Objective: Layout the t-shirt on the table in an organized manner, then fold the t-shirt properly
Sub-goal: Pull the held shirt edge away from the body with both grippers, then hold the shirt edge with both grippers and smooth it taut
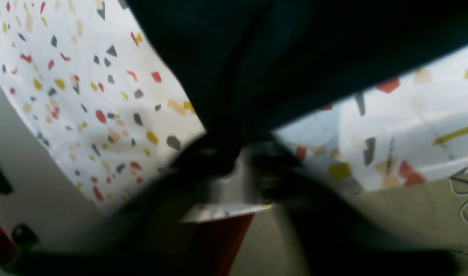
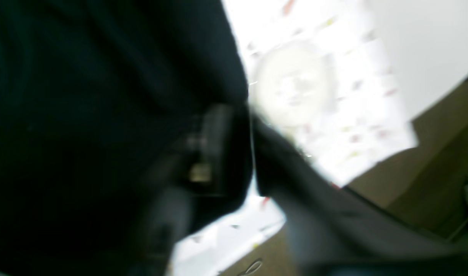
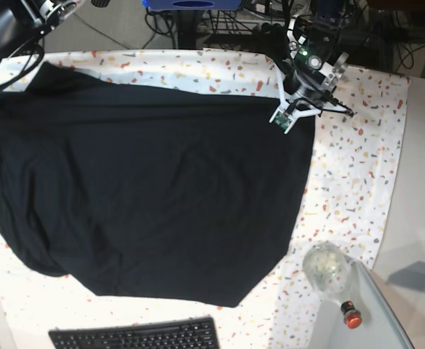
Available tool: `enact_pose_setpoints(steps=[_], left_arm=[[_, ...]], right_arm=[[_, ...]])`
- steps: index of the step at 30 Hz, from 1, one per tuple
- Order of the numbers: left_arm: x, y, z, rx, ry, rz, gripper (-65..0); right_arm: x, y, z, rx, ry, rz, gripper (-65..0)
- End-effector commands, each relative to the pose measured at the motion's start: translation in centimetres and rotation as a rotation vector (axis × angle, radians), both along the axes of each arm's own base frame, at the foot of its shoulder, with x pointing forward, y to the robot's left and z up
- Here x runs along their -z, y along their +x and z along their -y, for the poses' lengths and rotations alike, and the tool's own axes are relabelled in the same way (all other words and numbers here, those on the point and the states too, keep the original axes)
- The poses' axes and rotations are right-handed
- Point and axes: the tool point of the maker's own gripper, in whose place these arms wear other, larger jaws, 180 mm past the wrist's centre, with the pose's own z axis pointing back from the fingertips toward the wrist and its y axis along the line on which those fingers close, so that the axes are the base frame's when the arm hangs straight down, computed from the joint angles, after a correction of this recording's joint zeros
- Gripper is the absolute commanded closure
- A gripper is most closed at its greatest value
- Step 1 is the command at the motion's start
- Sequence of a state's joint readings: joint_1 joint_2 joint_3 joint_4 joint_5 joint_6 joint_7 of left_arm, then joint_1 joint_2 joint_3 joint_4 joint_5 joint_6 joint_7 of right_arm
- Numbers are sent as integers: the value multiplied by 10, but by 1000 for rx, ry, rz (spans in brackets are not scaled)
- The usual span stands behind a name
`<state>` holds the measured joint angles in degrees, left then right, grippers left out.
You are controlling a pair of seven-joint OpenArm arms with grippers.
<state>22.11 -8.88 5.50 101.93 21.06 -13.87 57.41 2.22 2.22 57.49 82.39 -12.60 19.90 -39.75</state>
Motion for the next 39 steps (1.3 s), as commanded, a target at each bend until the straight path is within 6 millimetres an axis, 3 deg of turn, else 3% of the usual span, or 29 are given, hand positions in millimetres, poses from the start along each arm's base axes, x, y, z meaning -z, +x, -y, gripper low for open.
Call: enact_pose_setpoints(steps=[1,3,5,6,10,13,20,25,28,32,39], left_arm=[[-9,4,-9,-11,24,27,-290],[-13,2,-10,-13,20,36,-492],[-20,5,-6,-12,2,61,-619],[-26,9,-2,-15,-27,79,-650],[-45,19,-7,-120,-166,146,-650],[-52,18,-36,-301,-295,183,-650],[-54,-16,-56,-497,-598,129,-650],[-47,-34,-84,-720,-797,135,-650],[-34,-35,-78,-735,-900,108,-650],[-26,-34,-67,-727,-949,105,-650],[-18,-18,-61,-704,-901,117,-650]], right_arm=[[-21,7,15,-2,-64,43,-218],[-29,15,8,-45,-60,80,-242],[-44,26,2,-95,-60,147,-242],[-51,30,0,-118,-65,177,-242],[-65,37,-8,-176,-83,209,-242],[-68,37,-12,-206,-90,209,-242],[-66,21,-11,-217,-109,170,-245],[-51,0,-12,-220,-94,112,-248],[-39,-6,-15,-216,-64,91,-246],[-40,-5,-15,-216,-64,94,-246],[-35,-3,-26,-304,-39,78,-243]])
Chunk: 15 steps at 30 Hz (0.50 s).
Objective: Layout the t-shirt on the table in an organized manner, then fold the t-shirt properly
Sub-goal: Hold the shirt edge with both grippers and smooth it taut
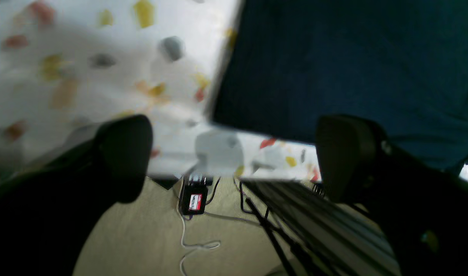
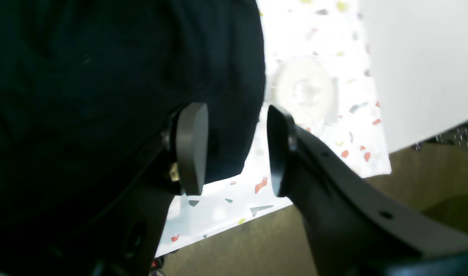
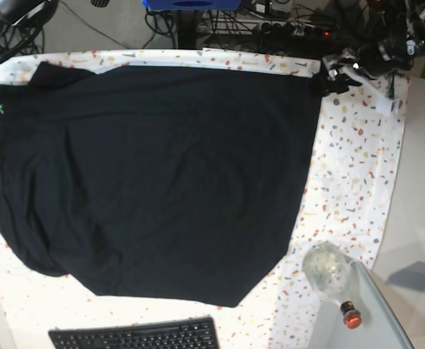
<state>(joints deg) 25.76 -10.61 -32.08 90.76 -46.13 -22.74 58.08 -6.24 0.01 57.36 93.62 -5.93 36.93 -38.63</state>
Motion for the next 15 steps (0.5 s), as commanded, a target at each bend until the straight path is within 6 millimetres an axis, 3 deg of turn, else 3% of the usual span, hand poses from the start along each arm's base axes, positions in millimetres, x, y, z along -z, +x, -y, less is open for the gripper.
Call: enact_pose_setpoints(steps=[1,5,8,10,15], left_arm=[[-5,8,3,24,9,27,-650],[4,14,32,120,1,9,-650],[12,15,44,142,-31,-9,-635],[17,13,44,137,-40,-26,-545],[17,13,42,137,-36,-26,-151]], right_arm=[[-13,7,8,-5,-29,40,-243],[-11,3,7,2,-25,28,-243],[1,-16,-8,-6,-4,-12,-243],[11,-26,-22,-33,15,-47,-243],[38,-42,-66,-142,80,-137,-243]])
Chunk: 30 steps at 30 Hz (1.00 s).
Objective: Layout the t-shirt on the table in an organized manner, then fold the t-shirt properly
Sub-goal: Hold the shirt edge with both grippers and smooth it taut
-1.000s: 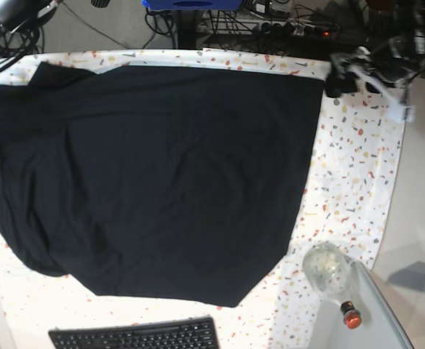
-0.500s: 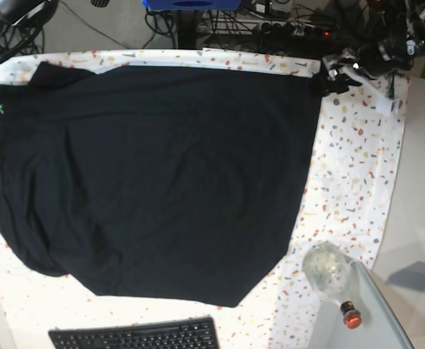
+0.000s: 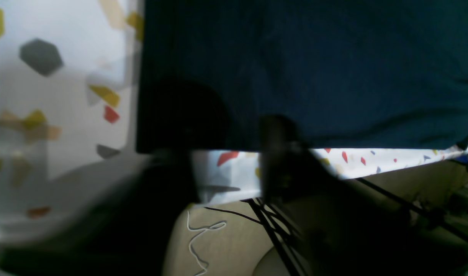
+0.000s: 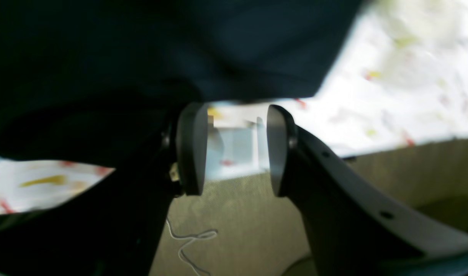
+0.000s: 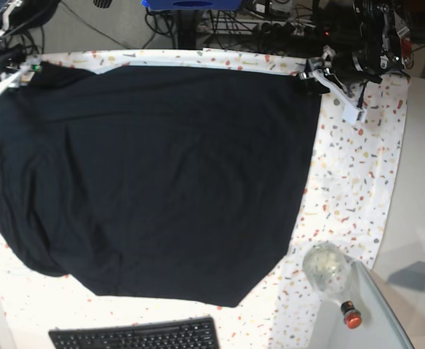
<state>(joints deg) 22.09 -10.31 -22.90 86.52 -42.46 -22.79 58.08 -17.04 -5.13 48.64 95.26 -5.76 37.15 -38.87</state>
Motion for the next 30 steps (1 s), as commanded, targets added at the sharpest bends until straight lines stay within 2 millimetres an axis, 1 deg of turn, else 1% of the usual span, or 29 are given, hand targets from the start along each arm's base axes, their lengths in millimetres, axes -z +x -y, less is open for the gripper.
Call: enact_pose_setpoints(steps=[1,2,3,4,5,8,15,18,19,20,21,22,23,25,26,28,30], left_arm=[[-8,8,-3,2,2,37,-89],[-8,8,-4,0,2,38,-33],[-8,8,-4,0,2,38,0],[-8,8,-4,0,2,38,0],[-8,8,-3,2,2,37,0],[-8,8,-3,2,2,37,0],[-8,7,-4,3,4,35,0],[-8,7,-4,3,5,37,0],[-8,7,-4,3,5,37,0],[-8,7,-4,3,5,37,0],[-8,7,-4,3,5,37,0],[-8,7,-5,3,8,36,0],[-8,8,-5,4,10,37,0],[-15,11,-7,17,25,57,0],[-19,14,-7,22,33,70,0],[-26,18,-7,33,43,94,0],[-31,21,-11,47,61,109,0]], right_arm=[[-7,7,0,-7,-8,33,-243],[-6,7,-3,-9,-3,33,-243],[-6,9,-4,-11,-1,36,-245],[-4,10,-6,-16,5,31,-246],[1,8,-12,-28,21,9,-246],[13,2,-21,-39,53,-38,-245],[19,0,-25,-37,68,-51,-243],[28,-6,-27,-35,90,-77,-236],[32,-5,-29,-32,105,-82,-209],[36,-7,-30,-27,116,-91,-167],[39,-10,-32,-23,126,-100,-110],[41,-11,-32,-22,130,-104,-39],[41,-11,-33,-22,131,-107,0],[37,-11,-30,-22,118,-101,0],[33,-15,-27,-24,100,-115,0],[17,-19,-17,-28,49,-142,0],[2,-28,-9,-28,1,-183,0]])
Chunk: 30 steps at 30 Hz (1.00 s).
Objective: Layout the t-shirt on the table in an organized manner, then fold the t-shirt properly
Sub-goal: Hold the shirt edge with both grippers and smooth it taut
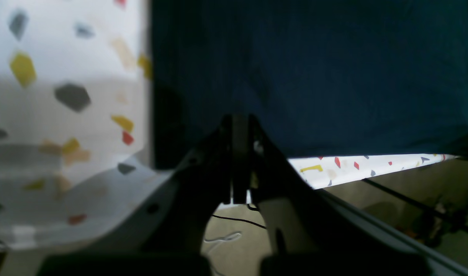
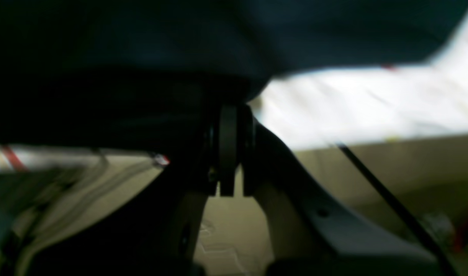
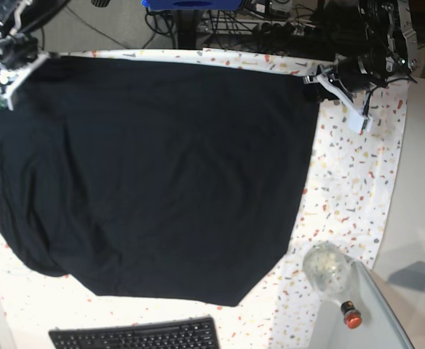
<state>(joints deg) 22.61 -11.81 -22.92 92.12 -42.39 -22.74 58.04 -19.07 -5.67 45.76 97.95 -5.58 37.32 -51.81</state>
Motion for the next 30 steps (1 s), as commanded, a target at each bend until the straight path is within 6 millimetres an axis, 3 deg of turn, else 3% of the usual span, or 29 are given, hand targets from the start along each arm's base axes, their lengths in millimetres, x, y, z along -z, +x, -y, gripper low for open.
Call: enact_pose_setpoints(steps=[1,5,11,18,23,28,30], left_arm=[[-9,6,-5,7,13,33,0],[-10,7,-7,11,20,38,0],[-8,-1,-7,12,20,21,0],[-8,0,-7,13,21,21,0],[-7,-2,-8,11,23,15,0],[-5,-16,-27,-12,61,-21,-3],[-6,-21,-45,-80,82,-33,-230]], right_arm=[[-13,6,9,-8,-40,21,0],[-31,-10,17,-17,-98,-23,0],[-30,-19,14,-23,-95,-65,0],[-21,0,-16,-113,-45,-61,0],[-21,-1,-16,-114,-44,-65,0],[-21,-1,-16,-113,-45,-64,0],[-21,0,-16,-115,-44,-62,0]])
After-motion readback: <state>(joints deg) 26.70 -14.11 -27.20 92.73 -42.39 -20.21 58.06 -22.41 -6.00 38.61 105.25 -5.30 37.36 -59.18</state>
